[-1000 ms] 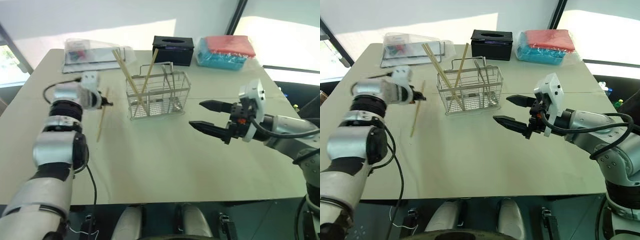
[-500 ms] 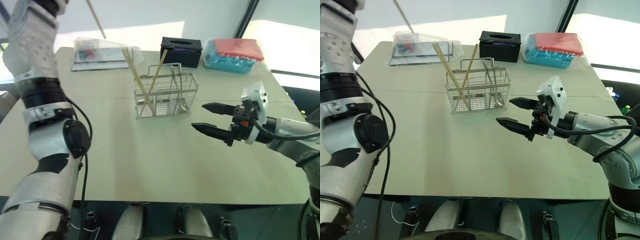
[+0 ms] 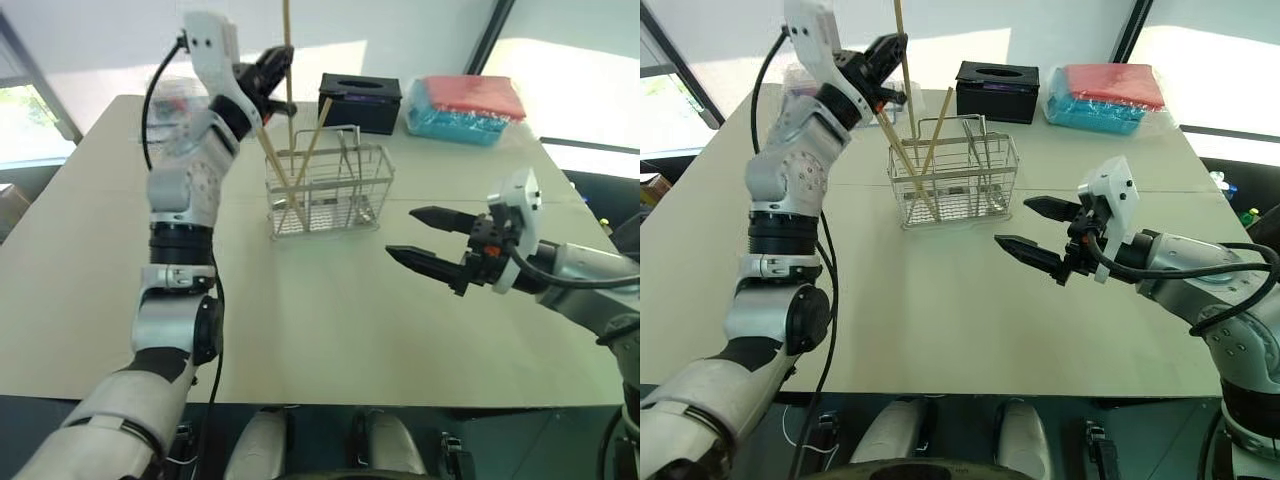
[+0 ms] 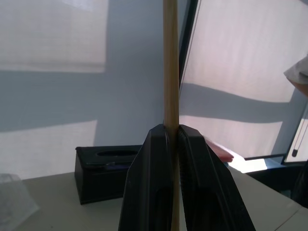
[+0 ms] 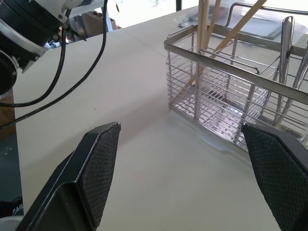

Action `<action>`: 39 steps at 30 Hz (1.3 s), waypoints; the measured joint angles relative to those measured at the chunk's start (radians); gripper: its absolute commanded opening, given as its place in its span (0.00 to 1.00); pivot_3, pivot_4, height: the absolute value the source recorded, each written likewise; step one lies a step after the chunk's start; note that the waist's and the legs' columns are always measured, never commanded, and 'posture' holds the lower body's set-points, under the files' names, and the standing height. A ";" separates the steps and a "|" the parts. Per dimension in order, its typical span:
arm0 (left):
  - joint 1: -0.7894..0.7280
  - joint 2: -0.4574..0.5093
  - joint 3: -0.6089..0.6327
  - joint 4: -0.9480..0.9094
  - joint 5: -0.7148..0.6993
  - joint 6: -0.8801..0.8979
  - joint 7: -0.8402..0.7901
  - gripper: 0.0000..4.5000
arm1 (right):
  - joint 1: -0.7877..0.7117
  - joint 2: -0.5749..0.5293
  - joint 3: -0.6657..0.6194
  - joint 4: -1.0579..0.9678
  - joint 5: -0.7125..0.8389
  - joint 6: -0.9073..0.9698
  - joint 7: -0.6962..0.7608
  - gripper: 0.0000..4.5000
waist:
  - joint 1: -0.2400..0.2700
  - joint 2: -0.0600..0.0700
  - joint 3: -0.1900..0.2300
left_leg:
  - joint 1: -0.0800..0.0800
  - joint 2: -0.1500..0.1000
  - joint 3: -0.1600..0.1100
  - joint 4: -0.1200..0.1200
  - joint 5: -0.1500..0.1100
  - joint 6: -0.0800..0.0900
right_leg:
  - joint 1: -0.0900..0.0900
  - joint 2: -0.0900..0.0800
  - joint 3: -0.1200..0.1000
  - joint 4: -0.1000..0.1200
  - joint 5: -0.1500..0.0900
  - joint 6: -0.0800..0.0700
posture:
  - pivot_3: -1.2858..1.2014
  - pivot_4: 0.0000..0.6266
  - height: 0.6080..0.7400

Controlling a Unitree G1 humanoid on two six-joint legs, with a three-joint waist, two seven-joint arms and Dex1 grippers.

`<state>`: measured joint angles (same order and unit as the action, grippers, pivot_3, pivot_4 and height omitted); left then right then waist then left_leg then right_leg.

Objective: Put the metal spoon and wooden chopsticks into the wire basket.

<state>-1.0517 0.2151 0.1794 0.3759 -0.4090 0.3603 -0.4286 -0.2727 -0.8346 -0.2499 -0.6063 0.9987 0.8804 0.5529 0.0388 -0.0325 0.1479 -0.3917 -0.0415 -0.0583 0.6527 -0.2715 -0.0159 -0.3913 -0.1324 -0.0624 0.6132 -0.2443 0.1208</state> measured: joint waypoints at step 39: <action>0.372 0.836 -0.074 -0.366 -0.090 0.221 -0.707 0.99 | -0.023 -0.127 0.010 0.186 -0.208 -0.119 0.222 0.93 | -0.027 0.005 0.002 | 0.000 0.001 0.000 -0.003 -0.001 0.001 | -0.002 -0.001 0.001 -0.001 -0.003 -0.005 | 0.52 0.24 0.45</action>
<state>-0.6801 1.0507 0.1058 0.0101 -0.4993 0.5808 -1.1354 -0.2956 -0.9620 -0.2399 -0.4202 0.7906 0.7618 0.7745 0.0118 -0.0280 0.1499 -0.3917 -0.0402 -0.0584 0.6498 -0.2720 -0.0153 -0.3933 -0.1333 -0.0612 0.6122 -0.2471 0.1159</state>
